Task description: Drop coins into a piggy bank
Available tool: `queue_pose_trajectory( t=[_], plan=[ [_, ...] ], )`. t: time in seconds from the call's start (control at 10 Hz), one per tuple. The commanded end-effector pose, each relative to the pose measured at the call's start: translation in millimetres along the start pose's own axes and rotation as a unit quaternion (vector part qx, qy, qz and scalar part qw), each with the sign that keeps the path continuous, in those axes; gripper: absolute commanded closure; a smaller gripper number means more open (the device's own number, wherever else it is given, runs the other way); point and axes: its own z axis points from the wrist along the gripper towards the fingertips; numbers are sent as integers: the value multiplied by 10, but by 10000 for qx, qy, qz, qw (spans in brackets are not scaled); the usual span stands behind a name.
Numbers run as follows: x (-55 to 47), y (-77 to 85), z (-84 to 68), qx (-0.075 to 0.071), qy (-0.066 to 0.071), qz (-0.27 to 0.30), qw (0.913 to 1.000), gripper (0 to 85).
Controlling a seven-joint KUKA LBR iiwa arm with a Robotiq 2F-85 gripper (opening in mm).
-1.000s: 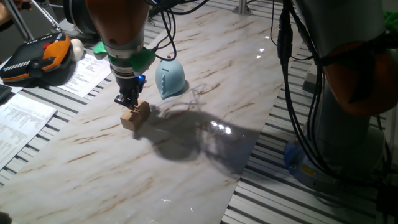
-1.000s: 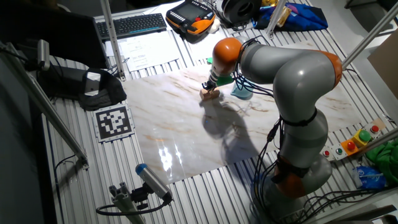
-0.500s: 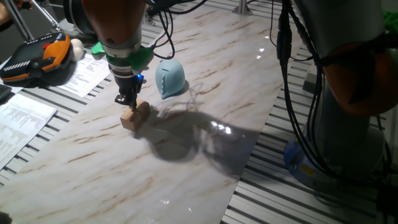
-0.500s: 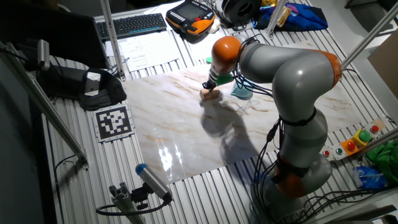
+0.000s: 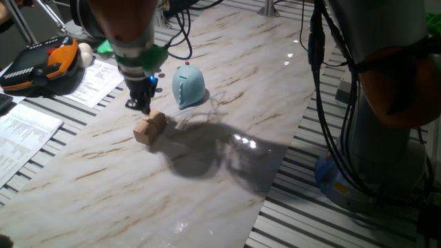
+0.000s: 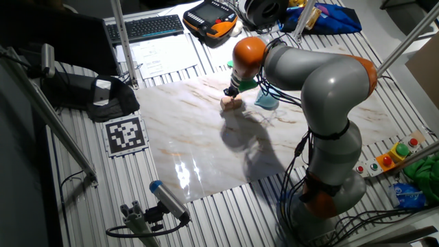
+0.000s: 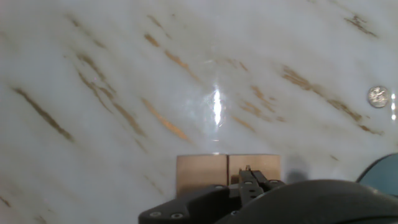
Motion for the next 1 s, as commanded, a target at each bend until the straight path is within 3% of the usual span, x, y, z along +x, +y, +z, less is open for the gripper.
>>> queue_pose_trajectory(
  t=[0.0, 0.2, 0.3, 0.6, 0.9],
  plan=[
    [-17, -49, -81, 0, 1, 3, 10000, 850],
    [-28, -195, -202, -35, -55, -76, 10000, 850],
    [-6, -231, -247, 17, -45, -76, 10000, 850],
    [60, -426, -386, 127, 59, -84, 9999, 850],
    [158, -564, -456, 95, 119, -25, 9999, 850]
  ],
)
